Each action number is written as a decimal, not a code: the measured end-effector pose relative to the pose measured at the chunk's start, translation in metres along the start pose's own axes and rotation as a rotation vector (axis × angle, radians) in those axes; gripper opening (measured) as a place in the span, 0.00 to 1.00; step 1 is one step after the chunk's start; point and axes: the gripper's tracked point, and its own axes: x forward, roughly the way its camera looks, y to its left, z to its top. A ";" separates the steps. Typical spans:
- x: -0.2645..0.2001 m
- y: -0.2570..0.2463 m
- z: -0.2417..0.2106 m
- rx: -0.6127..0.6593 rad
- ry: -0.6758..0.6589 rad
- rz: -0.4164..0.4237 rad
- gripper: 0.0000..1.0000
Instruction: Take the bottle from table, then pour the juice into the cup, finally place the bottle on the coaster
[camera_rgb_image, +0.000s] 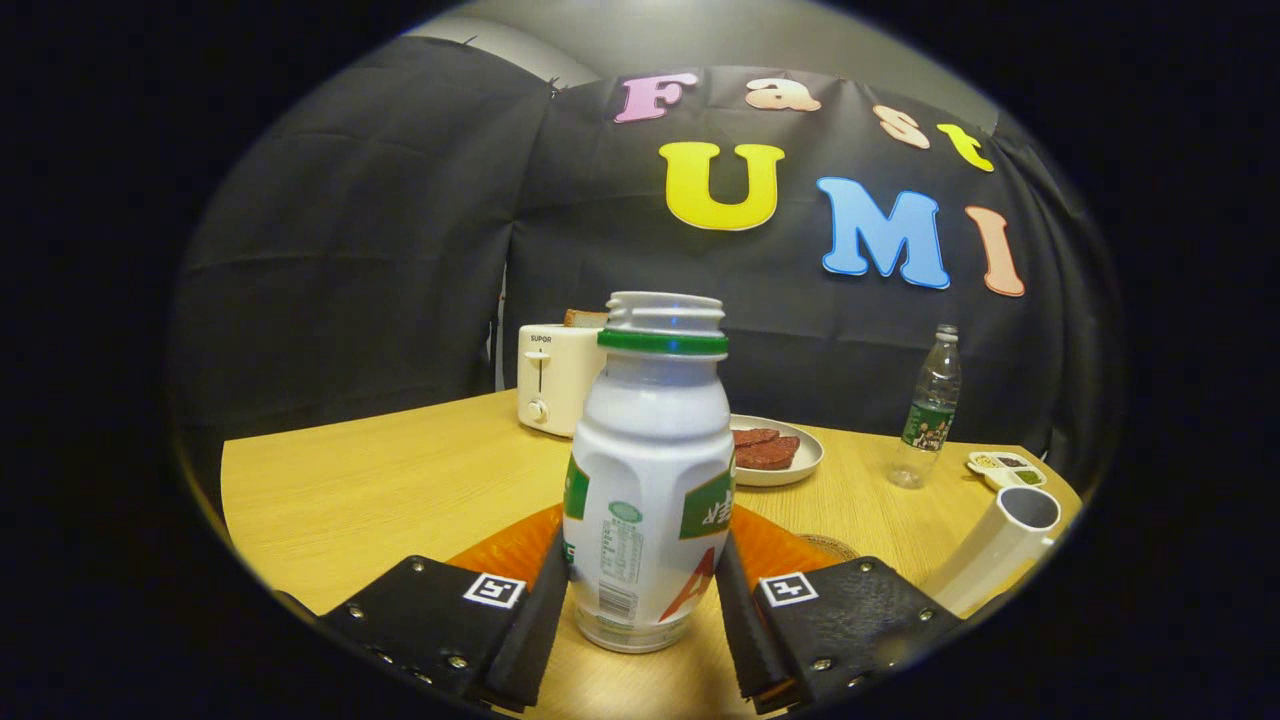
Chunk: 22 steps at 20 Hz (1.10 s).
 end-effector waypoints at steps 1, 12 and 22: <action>-0.001 0.000 -0.001 0.004 0.002 -0.010 0.68; -0.012 -0.009 0.027 0.286 -0.066 -0.074 0.68; -0.014 -0.020 0.053 0.664 -0.168 -0.051 0.68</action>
